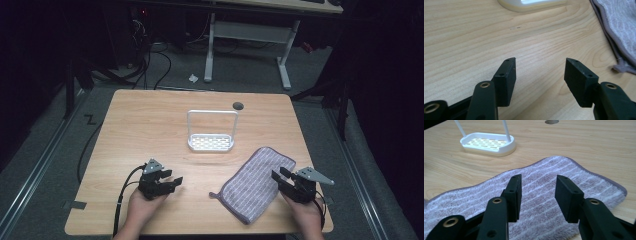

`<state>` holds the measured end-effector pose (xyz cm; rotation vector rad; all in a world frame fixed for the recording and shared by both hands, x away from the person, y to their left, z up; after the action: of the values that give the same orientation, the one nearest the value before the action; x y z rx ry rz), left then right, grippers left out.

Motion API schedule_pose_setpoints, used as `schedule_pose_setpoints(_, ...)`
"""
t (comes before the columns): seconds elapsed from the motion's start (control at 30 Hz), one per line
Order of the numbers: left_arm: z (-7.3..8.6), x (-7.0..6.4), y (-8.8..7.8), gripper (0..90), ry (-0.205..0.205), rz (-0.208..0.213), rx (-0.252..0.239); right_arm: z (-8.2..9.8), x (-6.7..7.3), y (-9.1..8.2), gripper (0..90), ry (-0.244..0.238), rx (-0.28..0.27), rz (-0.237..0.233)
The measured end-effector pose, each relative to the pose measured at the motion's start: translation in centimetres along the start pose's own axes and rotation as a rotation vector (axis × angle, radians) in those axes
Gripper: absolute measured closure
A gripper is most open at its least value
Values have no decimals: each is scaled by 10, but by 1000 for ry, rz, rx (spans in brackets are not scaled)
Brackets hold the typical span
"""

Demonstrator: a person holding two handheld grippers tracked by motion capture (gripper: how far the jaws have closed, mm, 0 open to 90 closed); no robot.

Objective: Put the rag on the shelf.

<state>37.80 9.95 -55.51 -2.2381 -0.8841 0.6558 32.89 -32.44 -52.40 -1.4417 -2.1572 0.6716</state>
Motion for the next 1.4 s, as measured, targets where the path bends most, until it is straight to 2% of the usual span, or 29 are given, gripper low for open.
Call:
schedule_pose_setpoints(0.07, -1, -2, 2, 426, 27, -19, 3, 2, 3, 1, 580, -15, 6, 0)
schedule_pose_setpoints(0.17, -1, -2, 2, 423, 27, -20, -4, 4, 7, 0, 580, -52, 12, 12)
schedule_pose_setpoints(0.3, -2, -4, -1, 423, 41, -34, -19, 7, 4, -1, 579, -50, 19, -2)
schedule_pose_setpoints(0.4, -2, -3, -6, 428, 13, -18, -58, 8, 1, -1, 585, -45, 24, -4)
schedule_pose_setpoints(0.5, -3, -3, -6, 447, 5, -15, -63, 9, -2, -1, 606, -45, 31, -6)
schedule_pose_setpoints(0.57, -5, -3, -6, 466, -2, -9, -63, 10, -7, 0, 707, -33, 55, 14)
schedule_pose_setpoints(0.6, -5, -3, -6, 485, -2, -9, -63, 10, -7, 0, 707, -33, 55, 14)
schedule_pose_setpoints(0.63, -5, -4, -7, 502, 0, -9, -64, 10, -11, 3, 818, -23, 80, 7)
schedule_pose_setpoints(0.7, -4, -4, -7, 534, 1, -5, -49, 11, -14, 7, 900, -9, 122, 28)
schedule_pose_setpoints(0.8, -4, -4, -7, 584, -7, 7, -39, 11, -17, 13, 900, -22, 168, 56)
schedule_pose_setpoints(0.83, -4, -4, -7, 600, -10, 9, -41, 12, -18, 17, 900, -25, 194, 64)
schedule_pose_setpoints(0.87, -4, -3, -7, 640, -15, 11, -42, 14, -17, 25, 900, -50, 245, 78)
schedule_pose_setpoints(0.97, -4, -4, -6, 666, -24, 22, -34, 14, -14, 29, 900, -59, 252, 68)
schedule_pose_setpoints(1.0, -4, -6, -6, 666, -22, 37, -33, 12, -11, 33, 900, -73, 253, 53)
schedule_pose_setpoints(1.03, -4, -6, -6, 666, -22, 37, -33, 12, -11, 33, 900, -73, 253, 53)
schedule_pose_setpoints(1.1, -5, -12, -5, 666, -1, 42, -27, 9, -1, 40, 900, -107, 247, 26)
schedule_pose_setpoints(1.2, -6, -17, -3, 666, 9, 49, -26, 7, 7, 44, 900, -130, 246, 5)
schedule_pose_setpoints(1.23, -7, -21, -2, 669, 16, 63, -22, 5, 17, 48, 900, -150, 246, -11)
schedule_pose_setpoints(1.37, -12, -31, 6, 686, 49, 62, -12, 3, 35, 55, 900, -204, 242, -41)
schedule_pose_setpoints(1.4, -14, -33, 9, 690, 54, 73, -12, 3, 40, 56, 900, -218, 243, -42)
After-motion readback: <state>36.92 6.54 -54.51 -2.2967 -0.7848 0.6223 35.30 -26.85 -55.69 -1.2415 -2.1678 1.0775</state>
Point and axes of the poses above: each handheld gripper's, and its own axes: y roughly forward along the jaws, z roughly out of its underside, x roughly to its left, the point moved 3 cm from there along y, roughly forward along the jaws, and after that the axes turned 11 degrees about x, right-handed, at the moved point
